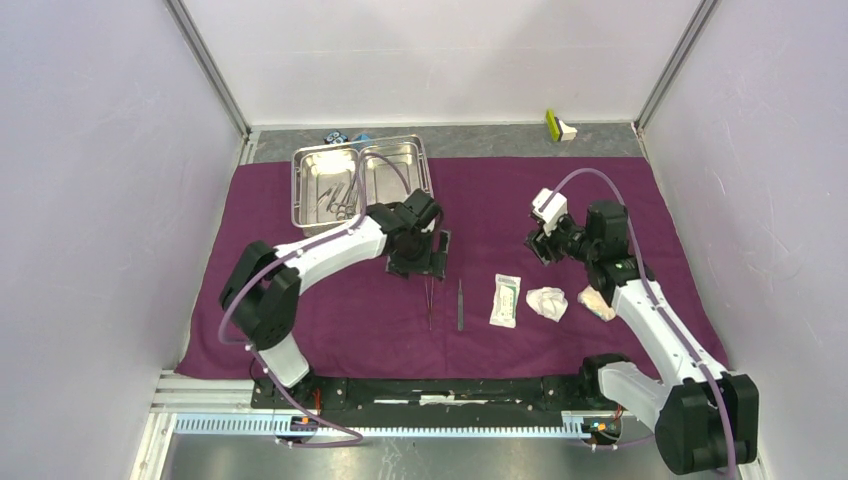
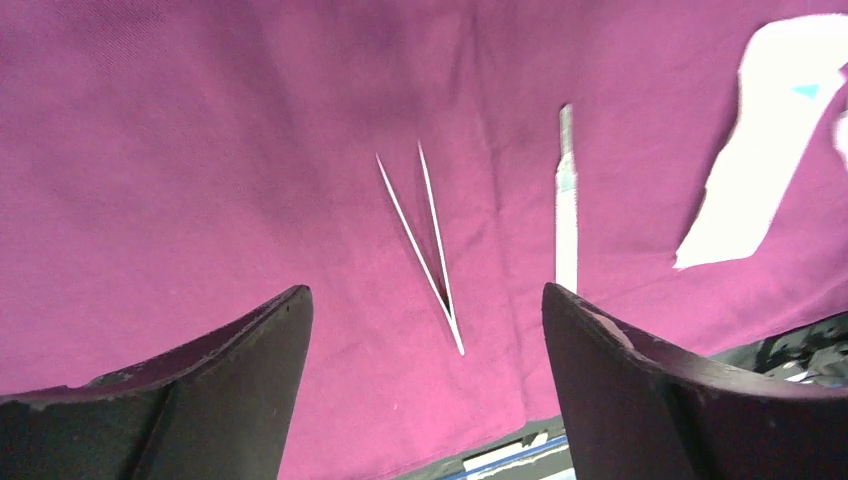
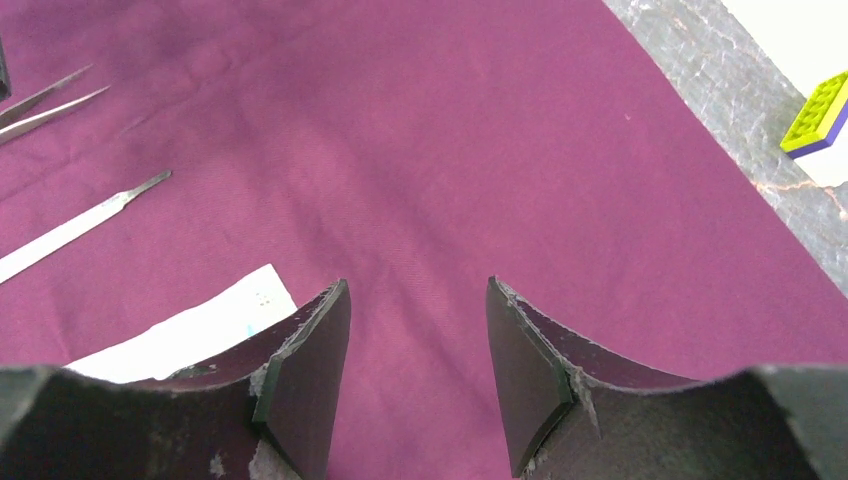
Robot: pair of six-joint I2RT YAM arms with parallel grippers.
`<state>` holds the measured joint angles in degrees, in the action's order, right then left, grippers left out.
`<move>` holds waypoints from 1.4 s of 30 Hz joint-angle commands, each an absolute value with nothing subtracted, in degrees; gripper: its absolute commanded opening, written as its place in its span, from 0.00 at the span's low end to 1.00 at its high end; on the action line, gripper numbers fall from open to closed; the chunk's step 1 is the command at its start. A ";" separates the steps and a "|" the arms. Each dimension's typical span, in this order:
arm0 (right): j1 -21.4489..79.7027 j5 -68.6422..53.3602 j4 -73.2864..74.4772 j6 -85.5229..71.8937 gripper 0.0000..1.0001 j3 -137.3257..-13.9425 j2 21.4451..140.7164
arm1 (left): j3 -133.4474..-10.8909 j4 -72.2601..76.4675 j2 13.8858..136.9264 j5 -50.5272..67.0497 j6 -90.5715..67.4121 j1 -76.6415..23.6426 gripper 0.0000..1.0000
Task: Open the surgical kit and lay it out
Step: Pick up the medical item from the container.
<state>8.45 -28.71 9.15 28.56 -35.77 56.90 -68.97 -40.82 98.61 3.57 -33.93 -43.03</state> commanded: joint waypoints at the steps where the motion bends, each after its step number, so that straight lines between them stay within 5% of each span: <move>1: 8.17 -31.27 3.30 27.49 0.59 -39.63 59.20 | -74.33 -40.61 92.94 -4.25 -27.29 -40.76 0.96; 8: 8.20 -32.94 -2.83 25.32 0.59 -40.17 62.37 | -81.61 -43.18 92.52 -7.31 -21.64 -30.68 1.00; 18: 8.16 -34.31 -3.25 24.84 0.59 -41.12 66.87 | -97.33 -49.50 109.22 7.53 -6.09 -11.27 0.98; 23: 8.13 -34.49 -0.84 26.74 0.59 -42.44 68.53 | -103.54 -50.00 115.89 1.98 5.77 -8.80 0.95; 36: 8.17 -34.02 2.71 29.52 0.59 -43.43 72.18 | -115.45 -52.04 128.26 -0.64 17.48 -4.71 0.61; 42: 8.11 -34.20 2.86 29.77 0.59 -43.41 73.40 | -117.05 -52.60 131.41 1.26 17.82 -3.26 0.56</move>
